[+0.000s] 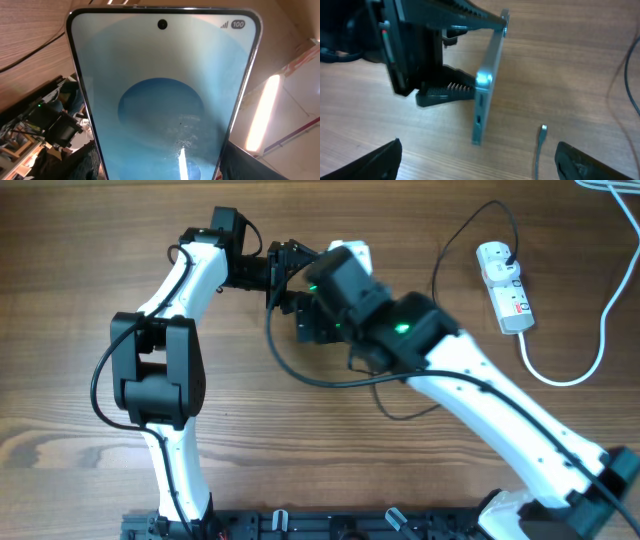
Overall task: Plug charger to phone and switch on socket
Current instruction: 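Move the right gripper toward the black cable's USB-C end near the phone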
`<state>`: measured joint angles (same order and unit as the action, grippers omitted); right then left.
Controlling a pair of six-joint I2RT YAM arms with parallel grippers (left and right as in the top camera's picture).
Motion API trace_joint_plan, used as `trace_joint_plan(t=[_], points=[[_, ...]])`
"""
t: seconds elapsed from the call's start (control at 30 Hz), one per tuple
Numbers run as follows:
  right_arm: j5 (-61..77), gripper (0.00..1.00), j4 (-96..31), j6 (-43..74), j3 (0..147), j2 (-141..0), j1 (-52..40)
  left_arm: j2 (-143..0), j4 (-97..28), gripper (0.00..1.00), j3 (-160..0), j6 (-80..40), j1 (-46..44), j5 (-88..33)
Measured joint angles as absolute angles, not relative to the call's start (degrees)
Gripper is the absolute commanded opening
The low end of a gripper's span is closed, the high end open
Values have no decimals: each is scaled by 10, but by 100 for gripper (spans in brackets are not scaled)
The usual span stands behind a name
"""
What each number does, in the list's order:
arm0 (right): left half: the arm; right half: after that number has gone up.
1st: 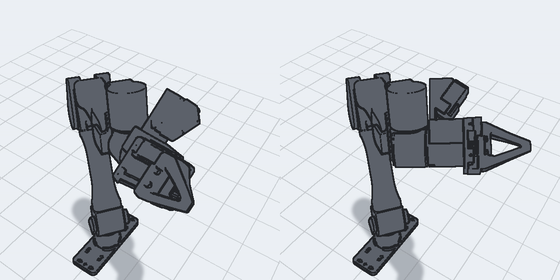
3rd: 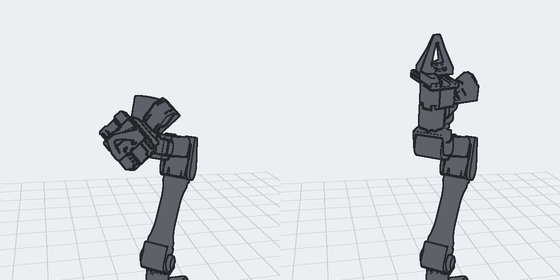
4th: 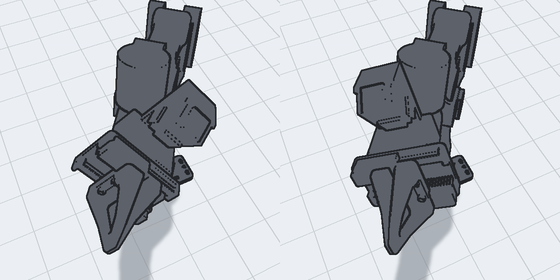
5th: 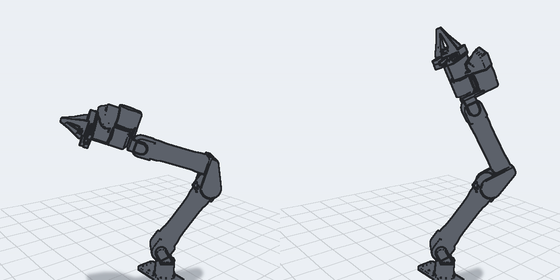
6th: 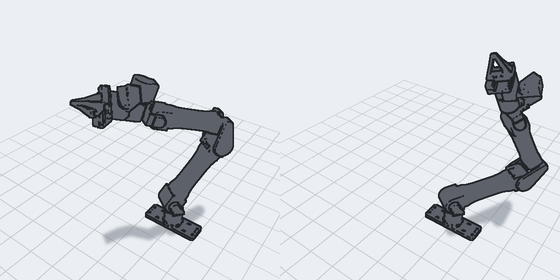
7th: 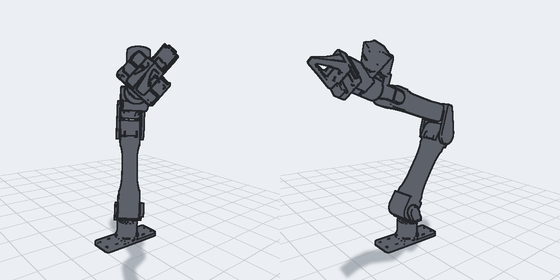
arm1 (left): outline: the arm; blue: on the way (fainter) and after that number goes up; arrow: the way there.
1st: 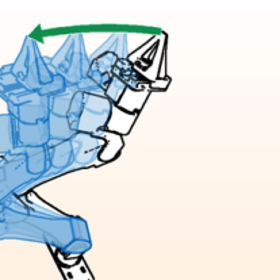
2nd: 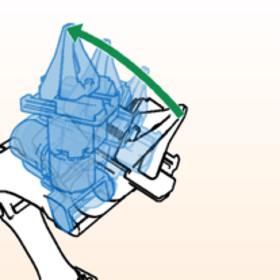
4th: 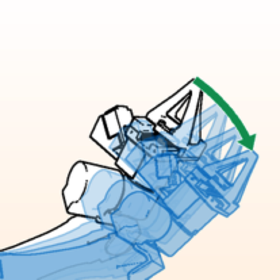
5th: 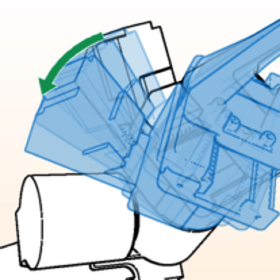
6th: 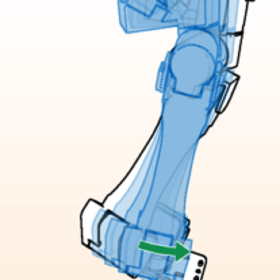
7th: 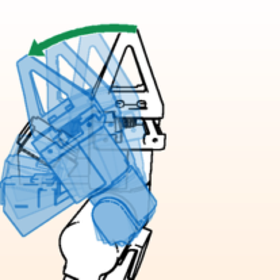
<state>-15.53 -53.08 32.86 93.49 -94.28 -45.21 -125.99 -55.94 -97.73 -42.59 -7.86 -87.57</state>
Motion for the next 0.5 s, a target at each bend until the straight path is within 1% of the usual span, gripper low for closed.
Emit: trace_joint_plan(t=[0.07,0.13,0.17,0.2,0.23,0.5], points=[[-184,75,-496,345,935,-956,-460,-1260,-560,70,-977,-426,-79,-876],[-203,75,-488,352,935,-962,-460,-1260,-564,70,-977,-426,-79,-876],[-217,73,-484,354,935,-968,-460,-1260,-564,70,-977,-426,-79,-876],[-230,70,-479,354,935,-973,-460,-1260,-564,70,-977,-426,-79,-876],[-239,64,-477,354,935,-980,-460,-1260,-564,70,-977,-426,-79,-876],[-275,62,-462,358,936,-1007,-460,-1260,-572,70,-977,-426,-79,-876]])
